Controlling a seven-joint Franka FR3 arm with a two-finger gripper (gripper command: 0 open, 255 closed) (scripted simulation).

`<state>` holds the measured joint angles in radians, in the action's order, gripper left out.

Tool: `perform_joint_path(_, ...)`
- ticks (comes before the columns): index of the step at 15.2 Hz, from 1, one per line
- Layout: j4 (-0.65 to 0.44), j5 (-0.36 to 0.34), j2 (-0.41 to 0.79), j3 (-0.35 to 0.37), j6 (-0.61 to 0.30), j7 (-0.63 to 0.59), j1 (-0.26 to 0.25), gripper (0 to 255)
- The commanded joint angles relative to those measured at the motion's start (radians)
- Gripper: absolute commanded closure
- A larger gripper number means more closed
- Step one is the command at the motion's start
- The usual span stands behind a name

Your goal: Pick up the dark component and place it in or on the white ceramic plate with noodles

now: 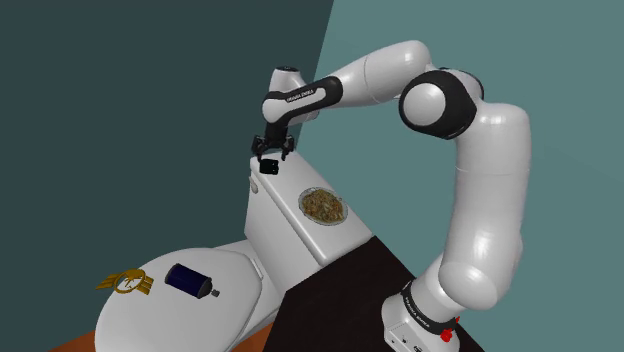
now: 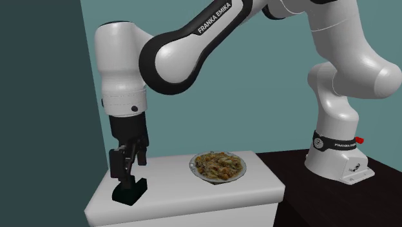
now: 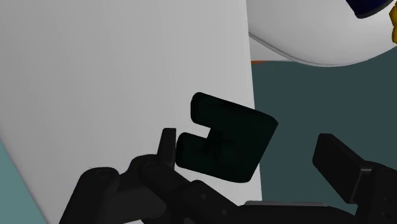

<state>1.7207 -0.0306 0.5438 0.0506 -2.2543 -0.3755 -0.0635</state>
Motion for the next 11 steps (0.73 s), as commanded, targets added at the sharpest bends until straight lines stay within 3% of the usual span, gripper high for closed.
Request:
perform_joint_path(1,-0.003,-0.002,0.021,-0.001,-0.019,-0.002,-0.001,0)
perform_joint_path(11,0.002,-0.004,0.059,-0.003,-0.062,-0.003,-0.002,0)
